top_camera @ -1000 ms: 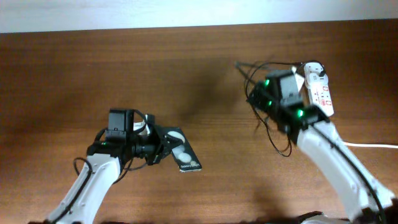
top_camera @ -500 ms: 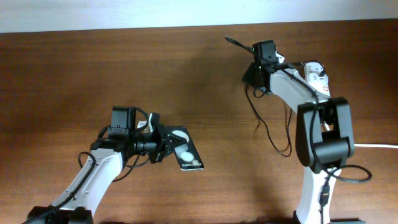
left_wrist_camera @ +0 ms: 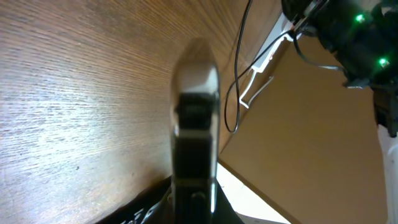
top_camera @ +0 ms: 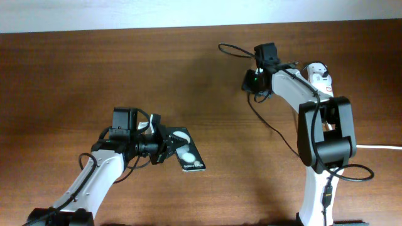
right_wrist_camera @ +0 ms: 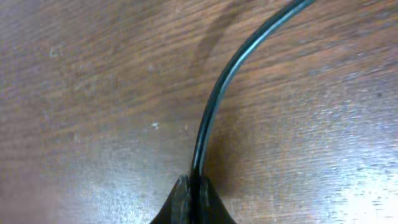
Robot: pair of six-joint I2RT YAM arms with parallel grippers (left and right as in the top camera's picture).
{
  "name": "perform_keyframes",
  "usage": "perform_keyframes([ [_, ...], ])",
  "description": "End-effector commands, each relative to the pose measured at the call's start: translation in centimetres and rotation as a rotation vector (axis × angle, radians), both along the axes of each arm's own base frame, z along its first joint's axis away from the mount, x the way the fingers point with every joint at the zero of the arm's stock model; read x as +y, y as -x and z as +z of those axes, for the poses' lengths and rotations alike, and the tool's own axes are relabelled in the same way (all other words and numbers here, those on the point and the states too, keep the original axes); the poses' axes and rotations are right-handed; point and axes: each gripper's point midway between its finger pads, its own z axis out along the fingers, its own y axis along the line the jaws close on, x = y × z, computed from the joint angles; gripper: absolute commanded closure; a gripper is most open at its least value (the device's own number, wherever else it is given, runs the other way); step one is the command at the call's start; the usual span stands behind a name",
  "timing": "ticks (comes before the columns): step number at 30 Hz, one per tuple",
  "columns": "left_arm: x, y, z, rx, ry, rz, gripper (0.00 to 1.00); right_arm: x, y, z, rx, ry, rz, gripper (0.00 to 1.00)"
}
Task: Plug charger to phone and switch on socket
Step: 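Move the right gripper to the black cable and grasp the USB-C plug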
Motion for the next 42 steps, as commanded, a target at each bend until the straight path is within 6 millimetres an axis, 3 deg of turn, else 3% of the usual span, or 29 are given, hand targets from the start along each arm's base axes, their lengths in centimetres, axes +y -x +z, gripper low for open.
perform_keyframes([
  [1,-0.1,-0.2,0.7,-0.024,0.019,-0.013,0.99,1.0,5.1,-2.0,0.200,-0.024,0.144,0.96],
  [3,-0.1,-0.2,0.7,-0.024,0.018,-0.013,0.99,2.0,9.9,-2.0,0.377,-0.070,0.243,0.96],
  [5,-0.1,-0.2,0.7,-0.024,0.018,-0.013,0.98,1.8,13.9,-1.5,0.536,-0.047,0.256,0.96],
  [6,-0.1,-0.2,0.7,-0.024,0.019,-0.013,0.99,1.9,14.9,-1.3,0.574,-0.036,0.274,0.96],
  [7,-0.1,-0.2,0.7,-0.024,0.019,-0.013,0.98,1.7,15.6,-1.3,0.597,-0.004,0.298,0.88],
  [10,-0.2,-0.2,0.7,-0.024,0.019,-0.013,0.98,0.7,15.2,-1.6,0.580,0.100,0.310,0.36],
  [11,-0.2,-0.2,0.7,-0.024,0.019,-0.013,0.98,0.5,14.9,-1.7,0.567,0.118,0.305,0.31],
  [13,-0.2,-0.2,0.7,-0.024,0.019,-0.013,0.98,0.0,13.5,-2.1,0.512,0.159,0.292,0.03],
  [14,-0.2,-0.2,0.7,-0.024,0.019,-0.013,0.98,-0.6,12.7,-2.2,0.487,0.194,0.233,0.01],
  [17,-0.1,-0.2,0.7,-0.024,0.019,-0.013,0.98,-2.8,10.3,-2.3,0.392,0.310,-0.016,0.01],
  [21,-0.1,-0.2,0.7,-0.024,0.019,-0.013,0.99,-3.0,7.4,-2.3,0.271,0.285,-0.202,0.01],
  [28,-0.1,-0.2,0.7,-0.024,0.019,-0.013,0.99,-7.5,6.5,-2.3,0.262,0.235,-0.498,0.00],
  [31,-0.1,-0.2,0.7,-0.024,0.019,-0.013,0.99,-9.0,6.5,-2.3,0.270,0.224,-0.533,0.11],
  [33,-0.1,-0.2,0.7,-0.024,0.019,-0.013,1.00,-9.0,6.4,-2.3,0.268,0.220,-0.531,0.24],
  [36,-0.1,-0.2,0.7,-0.024,0.019,-0.013,1.00,-8.0,5.9,-2.4,0.262,0.172,-0.515,0.39],
  [42,-0.2,-0.2,0.7,-0.024,0.019,-0.013,1.00,-6.1,5.8,-2.4,0.256,0.160,-0.433,0.56],
])
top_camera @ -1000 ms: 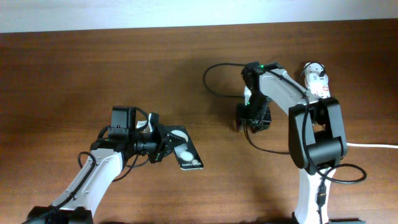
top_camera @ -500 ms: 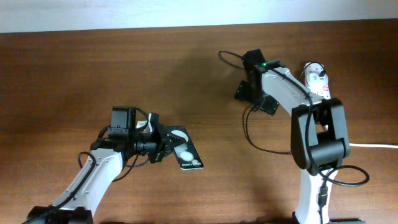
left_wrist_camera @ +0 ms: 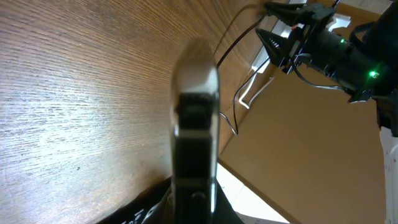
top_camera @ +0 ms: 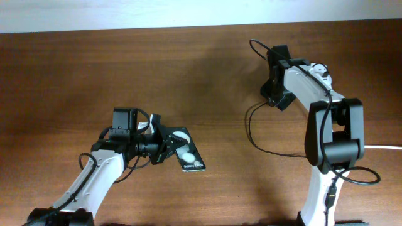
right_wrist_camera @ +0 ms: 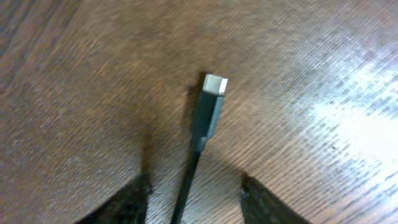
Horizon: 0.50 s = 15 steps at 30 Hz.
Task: Plug charger to phone and switch on socket
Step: 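Move the right gripper to the black cable and grasp the USB-C plug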
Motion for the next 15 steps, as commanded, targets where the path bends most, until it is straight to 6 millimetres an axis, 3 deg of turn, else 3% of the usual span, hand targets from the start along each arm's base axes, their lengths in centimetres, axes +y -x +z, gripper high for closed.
perform_keyframes([
  [1,-0.2,-0.2,0.7,-0.024,0.020,-0.014,1.00,1.6,1.2,-2.2,0.064,-0.006,0.078,0.59],
  [8,-0.2,-0.2,0.7,-0.023,0.020,-0.014,1.00,0.5,1.1,-2.1,0.057,0.051,0.069,0.73],
  [12,-0.2,-0.2,0.7,-0.022,0.021,-0.014,1.00,0.5,1.1,-2.1,0.057,0.052,0.069,0.76],
  [15,-0.2,0.0,0.6,-0.008,0.022,-0.016,1.00,0.5,1.0,-2.1,0.058,0.052,0.082,0.92],
])
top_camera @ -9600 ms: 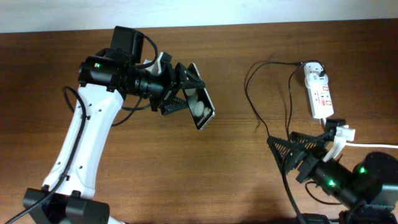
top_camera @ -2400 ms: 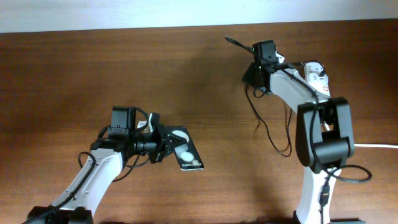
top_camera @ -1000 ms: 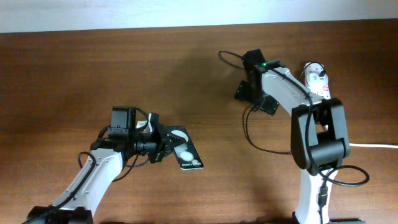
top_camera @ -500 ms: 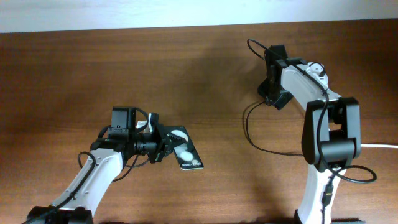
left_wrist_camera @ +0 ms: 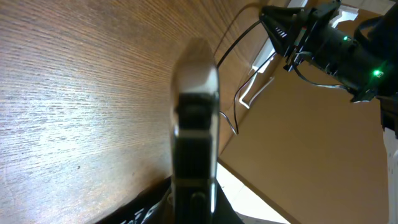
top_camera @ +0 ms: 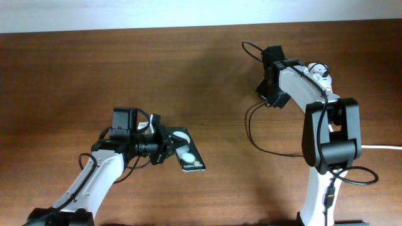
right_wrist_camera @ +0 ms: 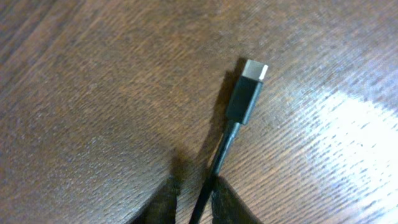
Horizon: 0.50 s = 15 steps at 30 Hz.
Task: Plug charger to phone and switch on socket
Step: 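Move the right gripper to the black cable and grasp the USB-C plug, then bring the USB-C plug with the right gripper to the phone's bottom port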
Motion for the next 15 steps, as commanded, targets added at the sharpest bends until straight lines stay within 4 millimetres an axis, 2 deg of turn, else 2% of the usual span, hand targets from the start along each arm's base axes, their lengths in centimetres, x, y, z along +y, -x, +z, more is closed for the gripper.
perform_keyframes([
  [1,-0.2,0.0,0.7,-0.009,0.025,-0.017,1.00,-0.3,1.1,-2.1,0.060,0.032,0.034,0.96],
  [4,-0.2,0.2,0.6,0.003,0.024,-0.014,1.00,1.1,0.5,-1.3,0.054,-0.024,0.196,0.96],
  [7,-0.1,0.1,0.5,0.004,0.018,-0.011,1.00,3.5,0.0,2.0,0.007,-0.129,0.379,0.96],
  [10,-0.3,0.0,0.9,-0.038,0.033,-0.033,1.00,5.8,0.4,7.5,-0.094,-0.232,0.509,0.96],
  [12,-1.2,-0.6,2.8,-0.157,0.114,-0.095,1.00,7.2,1.8,12.0,-0.165,-0.299,0.606,0.96],
  [14,-2.1,-1.8,5.9,-0.311,0.226,-0.154,1.00,8.1,4.4,16.9,-0.224,-0.347,0.684,0.96],
  [15,-2.3,-2.4,6.4,-0.325,0.252,-0.149,1.00,8.2,5.9,18.6,-0.232,-0.357,0.703,0.96],
])
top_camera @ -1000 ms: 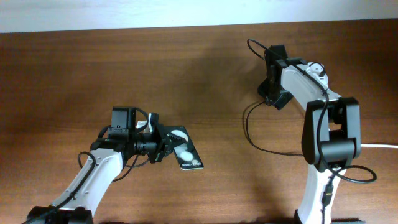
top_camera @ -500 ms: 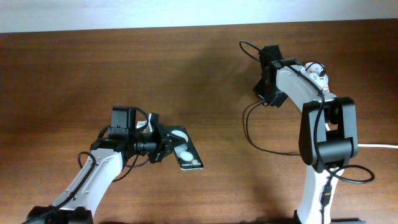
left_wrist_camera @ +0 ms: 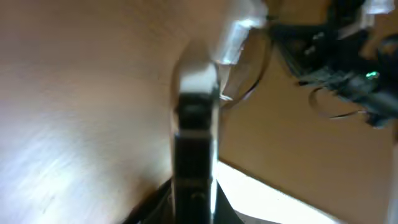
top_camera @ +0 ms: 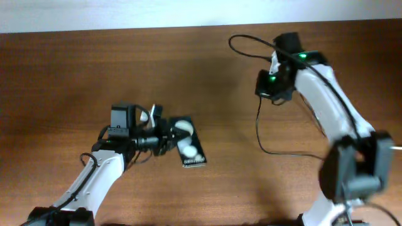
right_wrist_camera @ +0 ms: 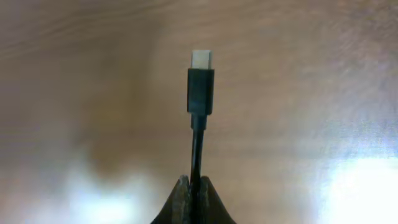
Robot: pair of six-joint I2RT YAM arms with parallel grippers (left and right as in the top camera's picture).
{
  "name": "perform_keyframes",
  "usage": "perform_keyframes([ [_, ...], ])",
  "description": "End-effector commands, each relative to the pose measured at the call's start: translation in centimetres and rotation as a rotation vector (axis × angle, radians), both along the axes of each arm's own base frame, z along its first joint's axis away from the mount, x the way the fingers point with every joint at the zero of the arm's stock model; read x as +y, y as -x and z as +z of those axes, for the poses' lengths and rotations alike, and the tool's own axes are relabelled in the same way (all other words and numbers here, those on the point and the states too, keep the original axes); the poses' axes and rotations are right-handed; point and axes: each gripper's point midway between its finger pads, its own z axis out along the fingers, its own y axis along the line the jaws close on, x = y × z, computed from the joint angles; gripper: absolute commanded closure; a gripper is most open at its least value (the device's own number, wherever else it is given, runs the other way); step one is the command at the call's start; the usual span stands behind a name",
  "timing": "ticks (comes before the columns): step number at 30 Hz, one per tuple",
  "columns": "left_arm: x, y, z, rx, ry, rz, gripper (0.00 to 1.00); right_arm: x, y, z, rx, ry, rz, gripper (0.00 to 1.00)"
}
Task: Plug charger to phone and switch on socket
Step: 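Bring the USB-C plug with the right gripper to the phone's bottom port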
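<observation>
My left gripper (top_camera: 165,139) is shut on a black phone (top_camera: 190,152) with white round marks, held left of centre. The left wrist view shows that phone (left_wrist_camera: 196,118) edge-on and blurred, clamped in the gripper (left_wrist_camera: 194,202). Over at the back right, my right gripper (top_camera: 269,86) is shut on the black charger cable (top_camera: 258,129). In the right wrist view the gripper (right_wrist_camera: 193,184) pinches the cable just behind the plug (right_wrist_camera: 201,90), whose metal tip points away above the wood. No socket shows.
The cable loops (top_camera: 242,39) behind the right gripper and trails (top_camera: 295,152) across the wooden table (top_camera: 75,69) toward the right arm's base (top_camera: 352,182). The right arm (left_wrist_camera: 348,68) shows blurred in the left wrist view.
My right gripper has shut on the cable behind the plug, which lay on the table and now stands off it. The right arm has risen. The left gripper shifted slightly with the phone.
My right gripper was first shut on the cable partway along it. Then it stood open over the plug end lying on the table, then narrowed round the cable behind the plug, and now grips it there. The left gripper held the phone throughout.
</observation>
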Motion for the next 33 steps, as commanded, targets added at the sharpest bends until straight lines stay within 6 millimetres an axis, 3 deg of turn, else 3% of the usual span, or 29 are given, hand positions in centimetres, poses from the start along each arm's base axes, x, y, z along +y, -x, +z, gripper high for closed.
perform_keyframes([
  [1,-1.3,-0.8,3.8,-0.097,0.165,-0.090,1.00,2.0,3.6,7.1,-0.104,-0.103,0.149,0.96],
  [3,-1.5,-1.9,4.1,-0.100,0.197,-0.081,1.00,2.0,6.0,8.6,-0.092,-0.103,0.171,0.96],
  [5,-1.9,-3.5,4.9,-0.139,0.267,-0.101,1.00,3.6,9.6,10.5,-0.099,-0.119,0.312,0.96],
  [8,-2.3,-5.5,5.7,-0.174,0.319,-0.107,1.00,6.1,12.7,11.8,-0.100,-0.124,0.410,0.96],
  [11,-2.4,-6.6,5.9,-0.160,0.332,-0.100,1.00,8.4,15.2,12.1,-0.084,-0.128,0.504,0.96],
  [17,-2.2,-8.9,8.3,-0.201,0.337,-0.044,1.00,13.7,19.2,11.5,-0.060,-0.151,0.646,0.96],
  [20,-1.7,-10.0,8.9,-0.229,0.333,-0.006,1.00,15.5,19.7,10.9,-0.077,-0.143,0.646,0.96],
  [25,-0.7,-10.6,8.9,-0.246,0.326,0.021,1.00,15.3,18.3,9.0,-0.165,0.048,0.594,0.96],
  [33,-0.7,-10.6,8.9,-0.295,0.312,0.008,1.00,16.2,17.4,9.3,-0.190,0.022,0.510,0.96],
])
